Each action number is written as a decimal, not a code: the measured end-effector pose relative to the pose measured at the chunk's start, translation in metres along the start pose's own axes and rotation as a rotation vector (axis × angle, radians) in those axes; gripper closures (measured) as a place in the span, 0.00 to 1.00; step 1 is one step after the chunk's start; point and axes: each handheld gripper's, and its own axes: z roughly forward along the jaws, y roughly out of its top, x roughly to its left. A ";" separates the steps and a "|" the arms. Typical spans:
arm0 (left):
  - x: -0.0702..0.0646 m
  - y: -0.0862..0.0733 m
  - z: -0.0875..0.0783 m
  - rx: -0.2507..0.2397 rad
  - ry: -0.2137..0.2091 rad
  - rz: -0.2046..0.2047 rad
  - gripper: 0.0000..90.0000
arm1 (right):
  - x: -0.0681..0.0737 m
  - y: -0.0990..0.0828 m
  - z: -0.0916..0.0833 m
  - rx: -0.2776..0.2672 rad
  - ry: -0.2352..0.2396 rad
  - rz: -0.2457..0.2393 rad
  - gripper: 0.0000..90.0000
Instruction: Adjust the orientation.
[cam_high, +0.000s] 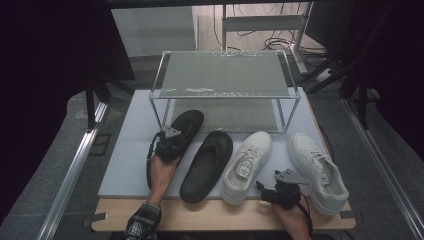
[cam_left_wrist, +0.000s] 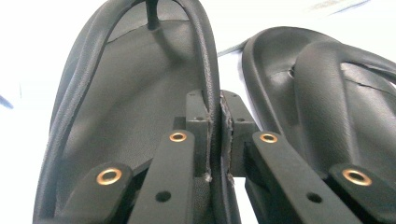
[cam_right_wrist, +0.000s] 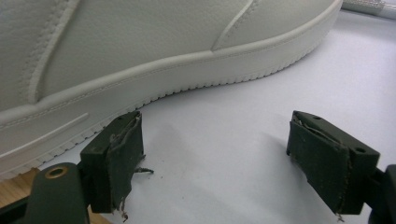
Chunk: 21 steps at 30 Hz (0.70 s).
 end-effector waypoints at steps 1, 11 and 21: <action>0.000 0.001 0.002 0.001 0.002 0.001 0.93 | 0.000 0.000 0.000 0.000 0.000 0.000 0.21; -0.005 0.007 0.018 0.034 0.005 -0.015 0.92 | 0.000 0.000 0.000 0.002 0.002 -0.001 0.20; -0.001 0.005 0.012 0.018 -0.035 -0.041 0.84 | 0.000 0.000 0.000 0.002 0.003 -0.004 0.20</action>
